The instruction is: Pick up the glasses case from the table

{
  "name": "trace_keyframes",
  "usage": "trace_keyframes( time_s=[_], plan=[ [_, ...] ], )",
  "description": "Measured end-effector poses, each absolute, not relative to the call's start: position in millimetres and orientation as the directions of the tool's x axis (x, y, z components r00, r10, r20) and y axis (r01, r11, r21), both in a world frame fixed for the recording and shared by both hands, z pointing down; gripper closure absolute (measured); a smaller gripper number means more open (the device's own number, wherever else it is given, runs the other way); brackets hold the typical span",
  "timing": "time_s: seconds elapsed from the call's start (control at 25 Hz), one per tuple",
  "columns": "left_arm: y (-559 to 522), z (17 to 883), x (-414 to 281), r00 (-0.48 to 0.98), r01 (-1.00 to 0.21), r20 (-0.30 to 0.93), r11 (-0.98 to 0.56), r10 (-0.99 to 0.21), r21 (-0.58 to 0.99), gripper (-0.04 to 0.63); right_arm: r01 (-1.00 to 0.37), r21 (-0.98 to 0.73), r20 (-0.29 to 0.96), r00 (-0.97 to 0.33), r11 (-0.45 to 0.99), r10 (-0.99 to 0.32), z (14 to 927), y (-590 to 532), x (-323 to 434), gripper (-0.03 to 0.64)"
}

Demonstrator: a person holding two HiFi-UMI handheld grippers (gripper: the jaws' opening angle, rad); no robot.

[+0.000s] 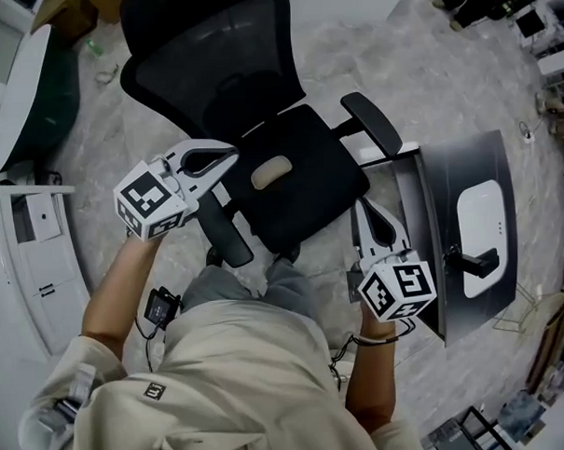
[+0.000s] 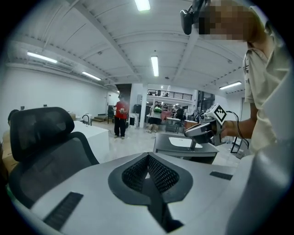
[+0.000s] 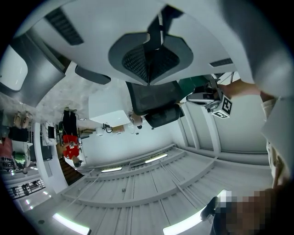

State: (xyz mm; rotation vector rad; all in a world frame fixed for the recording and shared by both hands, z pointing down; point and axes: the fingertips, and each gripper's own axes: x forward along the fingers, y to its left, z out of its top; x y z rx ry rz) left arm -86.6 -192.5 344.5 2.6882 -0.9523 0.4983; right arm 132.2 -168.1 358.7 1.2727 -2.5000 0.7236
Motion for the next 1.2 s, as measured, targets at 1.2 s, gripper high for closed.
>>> trace_keyframes(
  time_s=[1.2],
  plan=[
    [-227.1,718.0,-37.2,0.61,-0.646,0.774,-0.673,-0.171,0.36,0.432,-0.868,-0.428,0.603,-0.481,0.251,-0.637,529.8,-136.9,210.8,0.592]
  ],
)
